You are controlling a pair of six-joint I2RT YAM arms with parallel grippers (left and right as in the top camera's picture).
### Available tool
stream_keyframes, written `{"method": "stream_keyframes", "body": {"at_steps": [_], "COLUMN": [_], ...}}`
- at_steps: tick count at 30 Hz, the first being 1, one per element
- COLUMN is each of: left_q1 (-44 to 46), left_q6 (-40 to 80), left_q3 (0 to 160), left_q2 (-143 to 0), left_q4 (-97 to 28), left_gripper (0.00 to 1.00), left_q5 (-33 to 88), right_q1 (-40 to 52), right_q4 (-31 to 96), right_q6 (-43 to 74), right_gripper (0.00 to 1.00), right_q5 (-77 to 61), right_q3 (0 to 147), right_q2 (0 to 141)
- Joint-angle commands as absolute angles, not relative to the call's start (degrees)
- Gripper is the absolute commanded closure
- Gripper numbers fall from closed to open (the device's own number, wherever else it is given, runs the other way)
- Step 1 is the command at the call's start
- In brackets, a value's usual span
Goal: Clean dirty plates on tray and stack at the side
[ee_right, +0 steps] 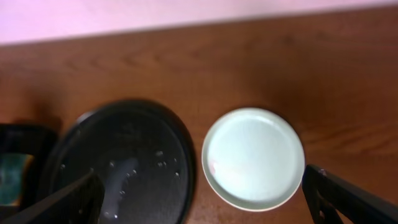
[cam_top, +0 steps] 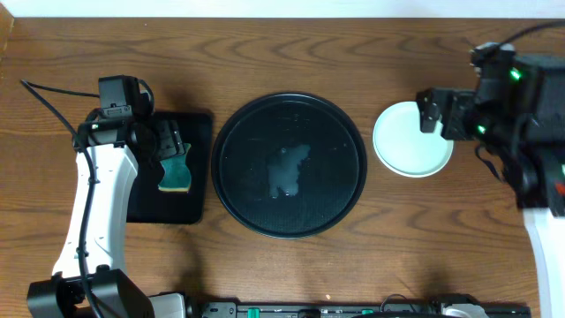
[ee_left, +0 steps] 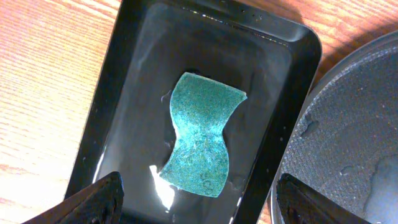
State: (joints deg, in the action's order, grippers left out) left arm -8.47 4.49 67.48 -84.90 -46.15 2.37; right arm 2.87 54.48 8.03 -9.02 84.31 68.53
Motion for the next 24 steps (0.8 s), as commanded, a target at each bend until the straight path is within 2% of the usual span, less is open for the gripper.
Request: {"method": "stream_keyframes", "body": {"at_steps": [1, 9, 19, 24], "left_q1": [-8.56, -8.56, -8.56, -8.56], "left_q6": [5.02, 5.02, 5.02, 5.02], "left_q3": [68.12, 68.12, 68.12, 68.12], "left_q2": [-85.34, -85.34, -85.34, -85.34], "left_q4": [-46.44, -46.44, -46.44, -46.44], "left_gripper": [0.21, 0.21, 0.2, 0.2], "left_q5": [1.5, 1.5, 1.52, 1.5], "right_q1": [2.98, 3.01, 2.98, 2.81], "right_q4": [54.96, 58.06, 65.04, 60.9], "right_q6": [7.2, 7.2, 5.06, 5.06], "right_gripper": [0.01, 0.01, 0.01, 0.01], "right_q5": [-8.84, -8.84, -4.43, -2.98], "right_q3": [85.14, 85.12, 85.01, 81.76], "right_q2": [63.83, 55.33, 53.54, 52.9]}}
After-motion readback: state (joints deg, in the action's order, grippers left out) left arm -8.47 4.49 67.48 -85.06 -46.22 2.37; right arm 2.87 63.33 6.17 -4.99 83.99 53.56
